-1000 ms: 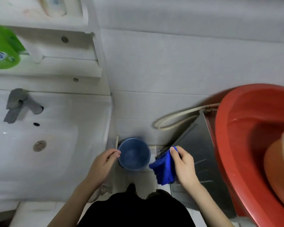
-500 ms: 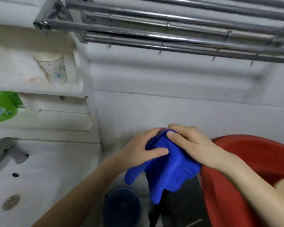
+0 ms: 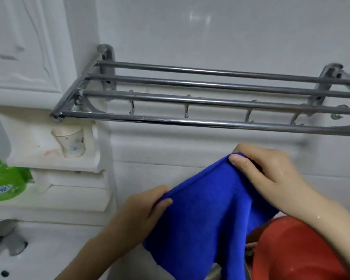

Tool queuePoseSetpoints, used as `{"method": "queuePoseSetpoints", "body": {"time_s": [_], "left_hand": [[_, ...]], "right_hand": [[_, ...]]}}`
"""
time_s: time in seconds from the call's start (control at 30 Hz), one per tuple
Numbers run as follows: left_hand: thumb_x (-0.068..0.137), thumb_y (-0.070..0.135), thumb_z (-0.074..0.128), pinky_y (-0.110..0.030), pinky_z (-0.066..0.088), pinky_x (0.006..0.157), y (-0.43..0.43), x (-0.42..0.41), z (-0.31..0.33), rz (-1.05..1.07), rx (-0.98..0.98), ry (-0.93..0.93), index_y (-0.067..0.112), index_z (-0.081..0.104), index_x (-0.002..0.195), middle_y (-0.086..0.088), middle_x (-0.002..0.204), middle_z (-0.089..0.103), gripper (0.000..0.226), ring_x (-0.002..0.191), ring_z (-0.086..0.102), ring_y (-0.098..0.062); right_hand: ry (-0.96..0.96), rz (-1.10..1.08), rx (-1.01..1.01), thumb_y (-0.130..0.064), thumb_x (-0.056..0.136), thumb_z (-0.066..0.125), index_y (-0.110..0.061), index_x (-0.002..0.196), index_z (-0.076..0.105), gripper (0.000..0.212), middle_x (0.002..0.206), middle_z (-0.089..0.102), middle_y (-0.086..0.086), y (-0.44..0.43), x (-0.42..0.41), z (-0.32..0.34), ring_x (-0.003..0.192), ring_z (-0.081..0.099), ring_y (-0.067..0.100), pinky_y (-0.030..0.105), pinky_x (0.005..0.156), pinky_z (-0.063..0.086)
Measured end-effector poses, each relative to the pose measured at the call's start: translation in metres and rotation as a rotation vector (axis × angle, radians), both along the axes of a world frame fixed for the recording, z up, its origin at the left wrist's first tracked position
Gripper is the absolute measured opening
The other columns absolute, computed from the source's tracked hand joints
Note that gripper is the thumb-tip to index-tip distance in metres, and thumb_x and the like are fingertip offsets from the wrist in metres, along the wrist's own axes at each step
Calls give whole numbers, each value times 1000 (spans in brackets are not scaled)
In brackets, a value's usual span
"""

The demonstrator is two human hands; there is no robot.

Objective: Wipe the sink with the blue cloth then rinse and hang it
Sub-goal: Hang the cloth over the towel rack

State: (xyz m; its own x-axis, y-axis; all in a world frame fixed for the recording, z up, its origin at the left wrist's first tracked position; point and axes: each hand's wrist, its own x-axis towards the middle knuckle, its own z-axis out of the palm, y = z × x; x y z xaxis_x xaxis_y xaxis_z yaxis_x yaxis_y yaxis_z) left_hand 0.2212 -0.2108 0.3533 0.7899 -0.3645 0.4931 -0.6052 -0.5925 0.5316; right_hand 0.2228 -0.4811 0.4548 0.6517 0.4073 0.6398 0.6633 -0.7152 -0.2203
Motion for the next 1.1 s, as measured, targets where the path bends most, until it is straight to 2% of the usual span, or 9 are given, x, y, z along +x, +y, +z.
{"method": "queuePoseSetpoints", "body": {"time_s": [0.1, 0.2, 0.3, 0.37, 0.53, 0.67, 0.8, 0.93, 1.1], "left_hand": [[91, 61, 11, -7, 36, 63, 0, -9, 31, 132, 107, -278, 32, 54, 95, 20, 74, 52, 51, 66, 47, 0], [97, 43, 29, -10, 36, 73, 9, -19, 81, 180, 333, -354, 31, 56, 109, 17, 85, 54, 32, 75, 48, -1], [104, 27, 34, -22, 44, 62, 28, -21, 122, 273, 434, -764, 22, 63, 108, 0, 77, 66, 30, 68, 63, -15], [103, 29, 40, -31, 46, 64, 42, -6, 144, 238, 464, -872, 21, 60, 112, -2, 85, 70, 23, 76, 68, -20], [94, 52, 38, -11, 37, 67, 44, 29, 218, 143, 348, -694, 20, 62, 97, 10, 75, 64, 40, 76, 51, -10], [87, 60, 44, -14, 38, 61, 41, 64, 234, 68, 298, -471, 33, 60, 84, 21, 71, 61, 32, 70, 56, -3], [88, 40, 67, -14, 35, 57, 42, 86, 225, 16, 177, -344, 27, 66, 77, 15, 68, 62, 17, 62, 52, -3], [86, 35, 70, -20, 38, 59, 39, 94, 239, 61, 187, -297, 18, 71, 80, 6, 69, 65, 19, 64, 55, -9], [84, 34, 73, -14, 39, 57, 39, 100, 246, 67, 174, -300, 19, 74, 79, 8, 69, 67, 16, 64, 57, -5]], "right_hand": [[-151, -72, -61, -50, 99, 31, -26, 80, 47, 35, 60, 44, -19, -13, -1, 11, 59, 46, 5, 26, 58, 37], [-373, -133, -169, -42, 102, 31, -25, 79, 41, 30, 59, 34, -14, -20, -12, 33, 51, 43, 12, 29, 48, 33], [-555, -228, -245, -32, 100, 38, -16, 76, 44, 30, 56, 36, -5, -19, -15, 59, 46, 48, 25, 25, 45, 23], [-588, -256, -242, -30, 99, 39, -10, 74, 45, 33, 57, 32, -4, -18, -11, 79, 44, 48, 30, 23, 44, 19], [-586, -270, -233, -37, 101, 33, -15, 80, 39, 31, 60, 29, -10, -15, 18, 124, 48, 37, 26, 28, 49, 26], [-471, -297, -294, -41, 101, 31, -16, 80, 33, 33, 58, 33, -9, -13, 54, 136, 54, 37, 27, 34, 53, 29], [-448, -250, -398, -44, 100, 29, -17, 79, 34, 35, 61, 39, -6, -16, 74, 131, 56, 47, 31, 33, 53, 30], [-483, -251, -439, -43, 101, 29, -16, 79, 34, 35, 60, 40, -3, -18, 82, 146, 53, 38, 27, 33, 52, 29], [-428, -244, -489, -46, 100, 27, -15, 77, 36, 40, 58, 38, -5, -18, 97, 145, 54, 38, 27, 33, 53, 28]]}}
